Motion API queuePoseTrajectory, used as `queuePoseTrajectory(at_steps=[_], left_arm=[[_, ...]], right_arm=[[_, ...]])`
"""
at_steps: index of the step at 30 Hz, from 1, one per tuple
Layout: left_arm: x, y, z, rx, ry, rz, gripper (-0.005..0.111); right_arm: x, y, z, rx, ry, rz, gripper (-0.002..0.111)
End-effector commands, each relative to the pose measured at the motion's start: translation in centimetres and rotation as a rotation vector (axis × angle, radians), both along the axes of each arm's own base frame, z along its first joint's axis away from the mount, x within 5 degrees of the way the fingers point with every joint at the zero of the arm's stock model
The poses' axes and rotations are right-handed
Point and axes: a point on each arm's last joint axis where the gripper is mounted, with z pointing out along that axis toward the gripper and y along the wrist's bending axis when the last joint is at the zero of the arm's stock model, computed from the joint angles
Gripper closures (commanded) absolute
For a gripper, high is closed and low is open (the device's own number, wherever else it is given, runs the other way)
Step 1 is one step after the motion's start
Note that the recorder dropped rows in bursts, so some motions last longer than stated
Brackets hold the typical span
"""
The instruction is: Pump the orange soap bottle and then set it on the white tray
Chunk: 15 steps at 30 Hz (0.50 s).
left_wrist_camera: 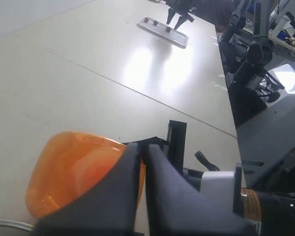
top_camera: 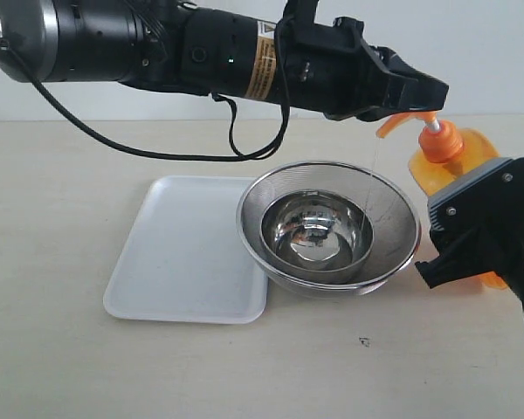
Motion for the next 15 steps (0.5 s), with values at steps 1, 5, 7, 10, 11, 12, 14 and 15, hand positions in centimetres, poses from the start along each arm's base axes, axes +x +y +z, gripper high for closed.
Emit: queuePoseTrajectory(at_steps=[1, 5, 7, 10, 11, 12, 14, 15], left_arm=[[-0.3, -0.4, -3.1, 0.128, -0.026, -0.029, 0.102], [0.0, 0.5, -1.6, 0.110, -0.055, -0.008, 0.102], [0.5, 1.4, -0.8, 0.095, -0.049, 0.011, 0.102], [0.9, 2.3, -0.2, 0.081, -0.038, 0.020, 0.102], [1.0, 2.5, -0.2, 0.079, -0.035, 0.019, 0.102], [1.1, 2.8, 0.0, 0.069, -0.030, 0.021, 0.102], [1.3, 3.1, 0.1, 0.066, -0.029, 0.023, 0.102], [1.4, 3.2, 0.2, 0.064, -0.028, 0.025, 0.102]], right_arm=[[0.1, 1.3, 1.2, 0.012, -0.097, 0.114, 0.108], [0.1, 1.2, 1.2, 0.022, -0.092, 0.106, 0.108], [0.1, 1.1, 1.2, 0.026, -0.094, 0.092, 0.108], [0.1, 1.0, 1.1, 0.028, -0.091, 0.086, 0.108], [0.1, 1.0, 1.1, 0.028, -0.091, 0.086, 0.108], [0.1, 1.0, 1.1, 0.028, -0.091, 0.086, 0.108], [0.2, 1.0, 1.2, 0.029, -0.092, 0.081, 0.108], [0.2, 0.9, 1.2, 0.033, -0.093, 0.074, 0.108]])
